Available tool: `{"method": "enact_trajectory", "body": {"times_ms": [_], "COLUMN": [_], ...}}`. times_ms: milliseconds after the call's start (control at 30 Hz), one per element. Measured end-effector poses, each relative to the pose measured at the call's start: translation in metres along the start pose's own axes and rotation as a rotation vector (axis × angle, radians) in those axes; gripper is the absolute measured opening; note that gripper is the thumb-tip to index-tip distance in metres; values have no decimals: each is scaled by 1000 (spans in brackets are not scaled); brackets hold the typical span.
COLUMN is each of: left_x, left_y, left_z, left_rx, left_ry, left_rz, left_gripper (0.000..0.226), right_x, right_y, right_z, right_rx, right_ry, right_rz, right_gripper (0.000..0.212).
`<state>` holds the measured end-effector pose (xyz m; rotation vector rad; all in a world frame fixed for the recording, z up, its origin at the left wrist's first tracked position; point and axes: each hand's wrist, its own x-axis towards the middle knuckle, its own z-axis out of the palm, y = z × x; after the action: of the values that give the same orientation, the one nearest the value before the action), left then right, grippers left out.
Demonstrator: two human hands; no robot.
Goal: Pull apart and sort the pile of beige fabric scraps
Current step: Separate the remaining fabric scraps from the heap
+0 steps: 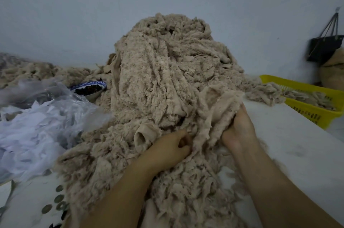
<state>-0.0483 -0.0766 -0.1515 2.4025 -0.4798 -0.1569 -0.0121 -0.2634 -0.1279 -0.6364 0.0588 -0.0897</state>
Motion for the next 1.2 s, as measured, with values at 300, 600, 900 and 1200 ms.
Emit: {"method": "enact_trajectory", "body": {"times_ms": [300, 600, 900, 1200], "left_x": [-6, -2, -1, 7], "left_y": [19, 19, 19, 5], "left_z": [1, -6, -13, -1], "left_rx": [-592, -515, -1015, -853], "left_ry": [365, 626, 700, 656], "left_rz": [48, 163, -109, -19], "left_gripper": [30, 28, 22, 18], "right_x": [-19, -22, -28, -11], "right_y": [24, 32, 40, 21], "right_z": [11, 13, 9, 5], "right_rx": [-341, -631, -1032, -476], "right_ry": [-249, -307, -552, -214], "right_rz": [74, -9, -52, -89], "right_gripper": [40, 26, 50, 43]}}
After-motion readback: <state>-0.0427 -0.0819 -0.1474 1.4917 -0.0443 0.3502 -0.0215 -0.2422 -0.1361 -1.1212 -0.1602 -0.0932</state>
